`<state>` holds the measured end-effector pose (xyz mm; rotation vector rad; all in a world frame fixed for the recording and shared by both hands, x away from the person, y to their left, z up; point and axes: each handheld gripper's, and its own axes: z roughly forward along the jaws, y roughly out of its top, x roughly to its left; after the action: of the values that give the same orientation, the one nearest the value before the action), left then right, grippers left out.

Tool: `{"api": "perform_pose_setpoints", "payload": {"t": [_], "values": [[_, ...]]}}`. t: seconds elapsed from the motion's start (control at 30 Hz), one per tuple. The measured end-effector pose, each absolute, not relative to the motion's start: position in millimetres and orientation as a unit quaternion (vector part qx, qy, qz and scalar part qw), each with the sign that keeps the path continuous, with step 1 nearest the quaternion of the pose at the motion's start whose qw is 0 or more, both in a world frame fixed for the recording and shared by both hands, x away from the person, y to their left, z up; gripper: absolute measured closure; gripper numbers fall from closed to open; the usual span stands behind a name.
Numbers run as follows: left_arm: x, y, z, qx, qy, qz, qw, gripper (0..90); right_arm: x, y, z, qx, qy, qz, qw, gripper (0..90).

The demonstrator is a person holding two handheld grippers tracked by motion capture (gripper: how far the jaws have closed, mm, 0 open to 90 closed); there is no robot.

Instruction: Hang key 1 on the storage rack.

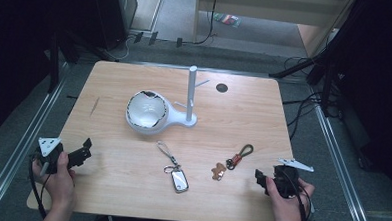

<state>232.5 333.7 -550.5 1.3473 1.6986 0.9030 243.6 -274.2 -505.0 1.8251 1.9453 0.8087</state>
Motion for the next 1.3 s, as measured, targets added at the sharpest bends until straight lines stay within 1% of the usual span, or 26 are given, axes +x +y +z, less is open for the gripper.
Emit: {"api": "perform_pose_setpoints", "payload": {"t": [0.03,0.07,0.13,0.17,0.3,0.4,0.43,0.5,0.77,0.87,0.93,1.0,1.03,1.1,1.17,1.2,1.27,1.3], "values": [[232.6,333.9,-550.5,0.529,0.667,0.354,0.386,0.0,249.1,-270.7,-503.2,0.645,0.698,0.272,0.150,26.8],[232.6,333.9,-550.5,0.529,0.667,0.354,0.386,0.0,252.2,-268.7,-502.8,0.644,0.706,0.260,0.139,25.9],[232.9,333.7,-550.6,0.530,0.667,0.355,0.386,0.0,254.8,-265.5,-502.4,0.644,0.712,0.245,0.134,24.5],[233.0,333.4,-550.6,0.530,0.667,0.355,0.385,0.0,260.5,-259.2,-501.6,0.647,0.721,0.215,0.127,22.7],[233.9,333.3,-550.5,0.533,0.667,0.352,0.384,0.0,272.2,-245.9,-498.7,0.644,0.736,0.183,0.097,18.2],[234.1,333.6,-550.5,0.533,0.668,0.351,0.383,0.0,277.8,-238.5,-496.2,0.643,0.742,0.166,0.094,17.7],[234.1,333.8,-550.5,0.532,0.669,0.350,0.383,0.0,284.2,-233.8,-493.3,0.643,0.746,0.153,0.082,16.9],[234.5,333.9,-550.6,0.532,0.670,0.349,0.384,0.0,288.5,-230.9,-491.5,0.642,0.750,0.141,0.077,17.0],[234.9,332.5,-550.5,0.536,0.667,0.353,0.377,0.0,306.1,-220.4,-484.8,0.644,0.751,0.124,0.070,17.1],[235.4,332.5,-550.5,0.539,0.668,0.352,0.374,0.0,312.1,-215.1,-484.7,0.652,0.745,0.110,0.094,25.2],[235.5,332.4,-550.4,0.539,0.668,0.351,0.373,0.0,314.1,-214.9,-485.2,0.653,0.743,0.114,0.093,25.2],[235.8,332.3,-550.6,0.538,0.669,0.351,0.374,0.0,317.9,-213.9,-486.1,0.659,0.738,0.121,0.087,24.2],[235.9,332.3,-550.5,0.538,0.669,0.351,0.374,0.0,321.6,-211.8,-486.6,0.666,0.732,0.124,0.069,17.8],[236.2,332.3,-550.4,0.540,0.669,0.350,0.372,0.0,324.5,-209.2,-487.7,0.672,0.726,0.139,0.046,14.9],[236.2,332.3,-550.2,0.544,0.668,0.350,0.369,0.0,325.5,-207.8,-488.0,0.673,0.724,0.147,0.040,14.9],[236.4,332.1,-550.3,0.544,0.667,0.350,0.368,0.0,327.4,-205.2,-489.2,0.682,0.714,0.157,0.025,15.5],[237.0,331.7,-550.6,0.544,0.667,0.351,0.369,0.0,328.7,-203.7,-490.7,0.685,0.710,0.159,0.020,15.6],[237.0,331.7,-550.6,0.544,0.667,0.351,0.368,0.0,330.3,-202.9,-492.9,0.691,0.706,0.155,0.017,17.2]]}}
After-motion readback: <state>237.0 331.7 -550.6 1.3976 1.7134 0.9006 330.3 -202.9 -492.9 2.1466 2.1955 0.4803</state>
